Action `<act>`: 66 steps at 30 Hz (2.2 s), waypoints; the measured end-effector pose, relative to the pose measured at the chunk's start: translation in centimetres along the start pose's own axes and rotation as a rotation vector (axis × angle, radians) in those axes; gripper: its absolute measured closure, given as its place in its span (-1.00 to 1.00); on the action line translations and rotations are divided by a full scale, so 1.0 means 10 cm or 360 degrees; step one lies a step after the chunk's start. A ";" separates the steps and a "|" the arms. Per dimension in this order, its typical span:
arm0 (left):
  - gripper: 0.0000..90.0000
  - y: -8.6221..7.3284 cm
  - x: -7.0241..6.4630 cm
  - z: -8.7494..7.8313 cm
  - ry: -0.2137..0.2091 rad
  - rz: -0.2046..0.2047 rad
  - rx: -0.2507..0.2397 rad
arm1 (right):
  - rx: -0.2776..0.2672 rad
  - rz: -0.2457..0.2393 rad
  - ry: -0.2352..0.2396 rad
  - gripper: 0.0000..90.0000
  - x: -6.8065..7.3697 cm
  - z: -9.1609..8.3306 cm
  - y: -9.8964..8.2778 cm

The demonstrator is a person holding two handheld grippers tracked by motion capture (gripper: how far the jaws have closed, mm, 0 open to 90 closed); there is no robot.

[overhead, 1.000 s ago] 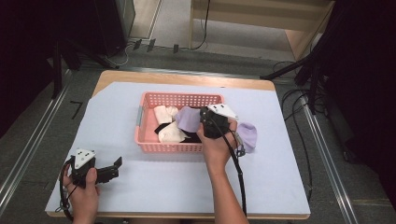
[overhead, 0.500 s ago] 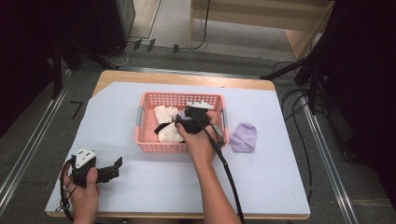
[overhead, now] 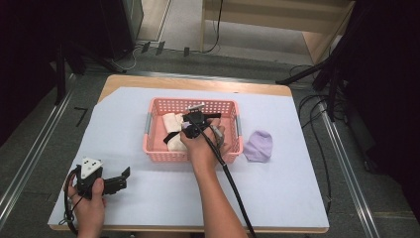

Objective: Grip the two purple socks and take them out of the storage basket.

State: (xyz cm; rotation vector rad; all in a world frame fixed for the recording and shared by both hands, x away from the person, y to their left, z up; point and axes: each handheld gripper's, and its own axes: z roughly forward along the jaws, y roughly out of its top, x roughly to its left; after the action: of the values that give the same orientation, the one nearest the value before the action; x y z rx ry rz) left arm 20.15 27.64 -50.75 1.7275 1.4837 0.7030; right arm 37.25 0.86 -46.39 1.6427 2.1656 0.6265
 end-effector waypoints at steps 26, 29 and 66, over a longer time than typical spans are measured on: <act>-1.00 -0.01 -0.01 -0.02 0.0012 0.0013 -0.0034 | -0.1096 0.0044 0.0362 0.81 -0.70 -0.61 -0.32; -1.00 -0.01 -0.01 -0.03 0.0020 0.0012 -0.0037 | -0.1167 0.0036 0.0351 0.81 -0.77 -0.69 -0.33; -1.00 -0.03 -0.03 -0.08 0.0072 0.0019 -0.0105 | -0.0946 0.0474 0.0055 0.38 -2.20 -0.56 -1.18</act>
State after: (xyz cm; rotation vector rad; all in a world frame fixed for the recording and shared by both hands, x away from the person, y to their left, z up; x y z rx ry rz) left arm 19.31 27.51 -50.55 1.6817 1.4654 0.7934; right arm 30.66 -23.85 -47.81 1.6140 1.5375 1.2476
